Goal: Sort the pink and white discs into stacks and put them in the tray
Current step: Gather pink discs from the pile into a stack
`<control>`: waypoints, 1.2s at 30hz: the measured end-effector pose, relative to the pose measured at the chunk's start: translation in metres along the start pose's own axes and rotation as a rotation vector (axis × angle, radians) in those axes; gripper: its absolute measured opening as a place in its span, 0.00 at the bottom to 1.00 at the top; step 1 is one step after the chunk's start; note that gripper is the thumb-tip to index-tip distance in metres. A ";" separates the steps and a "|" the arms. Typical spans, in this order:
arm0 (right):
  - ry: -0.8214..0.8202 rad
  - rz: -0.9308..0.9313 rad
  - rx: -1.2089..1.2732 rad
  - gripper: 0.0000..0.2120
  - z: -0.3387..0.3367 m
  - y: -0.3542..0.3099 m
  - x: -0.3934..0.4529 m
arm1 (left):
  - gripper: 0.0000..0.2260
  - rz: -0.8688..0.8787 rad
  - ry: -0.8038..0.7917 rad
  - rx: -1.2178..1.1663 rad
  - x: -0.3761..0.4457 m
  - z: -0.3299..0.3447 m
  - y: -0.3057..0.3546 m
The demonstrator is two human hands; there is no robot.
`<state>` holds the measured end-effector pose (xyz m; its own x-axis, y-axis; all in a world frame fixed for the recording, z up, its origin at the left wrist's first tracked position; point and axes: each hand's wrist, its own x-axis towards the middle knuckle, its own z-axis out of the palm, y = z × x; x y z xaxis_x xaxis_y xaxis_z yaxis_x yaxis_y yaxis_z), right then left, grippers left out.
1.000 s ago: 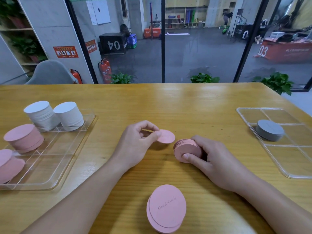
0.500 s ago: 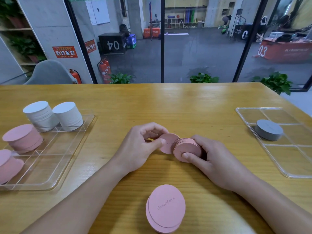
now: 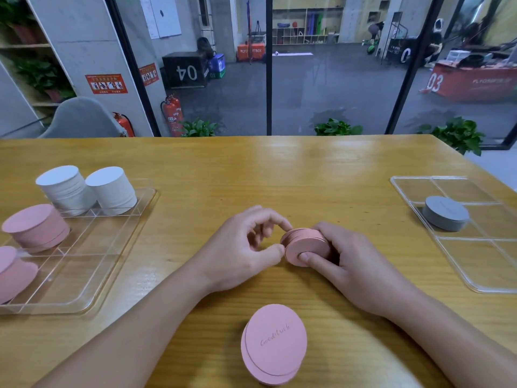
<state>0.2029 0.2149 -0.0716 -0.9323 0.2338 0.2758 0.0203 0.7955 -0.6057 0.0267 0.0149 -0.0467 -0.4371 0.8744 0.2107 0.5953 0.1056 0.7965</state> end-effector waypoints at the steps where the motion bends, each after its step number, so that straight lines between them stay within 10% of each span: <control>1: -0.005 -0.002 -0.015 0.10 0.001 -0.001 0.000 | 0.10 -0.009 -0.012 0.006 0.000 0.002 0.000; 9: -0.114 0.017 -0.133 0.09 0.001 -0.013 -0.004 | 0.05 0.015 -0.059 0.032 0.003 0.016 -0.006; 18: 0.221 0.135 0.173 0.03 -0.019 -0.045 -0.018 | 0.07 -0.085 -0.010 -0.140 -0.014 -0.004 0.002; 26: -0.008 0.330 0.540 0.06 -0.030 -0.118 -0.065 | 0.21 -0.264 0.249 -0.120 -0.110 0.012 0.027; 36: -0.082 0.304 -0.051 0.22 0.006 -0.126 -0.075 | 0.19 -0.200 0.304 0.057 -0.125 0.055 0.039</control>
<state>0.2681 0.0941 -0.0206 -0.9070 0.4205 0.0254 0.3184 0.7237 -0.6123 0.1410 -0.0645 -0.0733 -0.7239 0.6538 0.2201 0.5109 0.2938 0.8079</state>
